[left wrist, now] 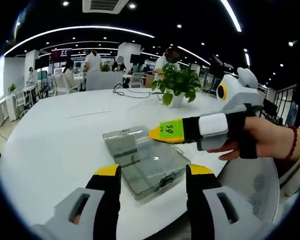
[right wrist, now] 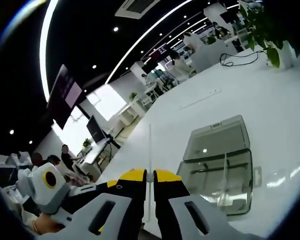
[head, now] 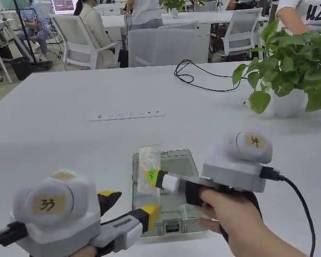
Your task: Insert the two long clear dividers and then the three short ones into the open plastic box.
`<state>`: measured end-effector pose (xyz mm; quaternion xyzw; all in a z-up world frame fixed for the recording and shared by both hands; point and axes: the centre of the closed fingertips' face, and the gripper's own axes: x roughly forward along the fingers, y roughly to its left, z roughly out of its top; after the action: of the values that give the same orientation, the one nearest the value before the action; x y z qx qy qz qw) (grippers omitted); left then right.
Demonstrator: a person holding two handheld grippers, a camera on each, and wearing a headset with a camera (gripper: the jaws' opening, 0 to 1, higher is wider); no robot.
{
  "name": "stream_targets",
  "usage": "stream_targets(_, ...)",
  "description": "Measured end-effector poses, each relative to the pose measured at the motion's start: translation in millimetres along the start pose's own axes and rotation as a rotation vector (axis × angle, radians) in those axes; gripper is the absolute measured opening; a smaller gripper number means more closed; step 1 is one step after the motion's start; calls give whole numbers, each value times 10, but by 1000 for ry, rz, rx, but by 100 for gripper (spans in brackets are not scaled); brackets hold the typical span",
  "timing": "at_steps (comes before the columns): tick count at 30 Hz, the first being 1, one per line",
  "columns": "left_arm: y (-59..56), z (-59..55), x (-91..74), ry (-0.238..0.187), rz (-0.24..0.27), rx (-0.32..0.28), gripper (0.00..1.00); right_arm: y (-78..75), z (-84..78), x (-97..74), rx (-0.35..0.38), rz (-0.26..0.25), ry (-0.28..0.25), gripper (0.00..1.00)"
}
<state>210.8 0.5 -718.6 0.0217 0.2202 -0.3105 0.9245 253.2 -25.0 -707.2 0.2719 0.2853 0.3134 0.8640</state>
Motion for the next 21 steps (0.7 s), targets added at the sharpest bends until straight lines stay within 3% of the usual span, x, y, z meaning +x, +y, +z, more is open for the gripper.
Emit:
stream_targets(3,-9,0,-14,-9,-7,62,62,-104,16,1,32,-49,34,7)
stream_targets(5,-13,9,-25,-26,-16,82,67,-185,-19,-4,61,-96,84,7)
stream_targets(12,-38,43,-25,-59,-47,111,88,-367,-72,34,123,-212,217,7)
stream_targets(17,-36,23,-10,-61,-58,153,94,-462,-156,52,136,-283,315,7)
stream_targets(21,-19,-10,7,-58,-66,155,99,-544,-195,80,160,-339,372,7)
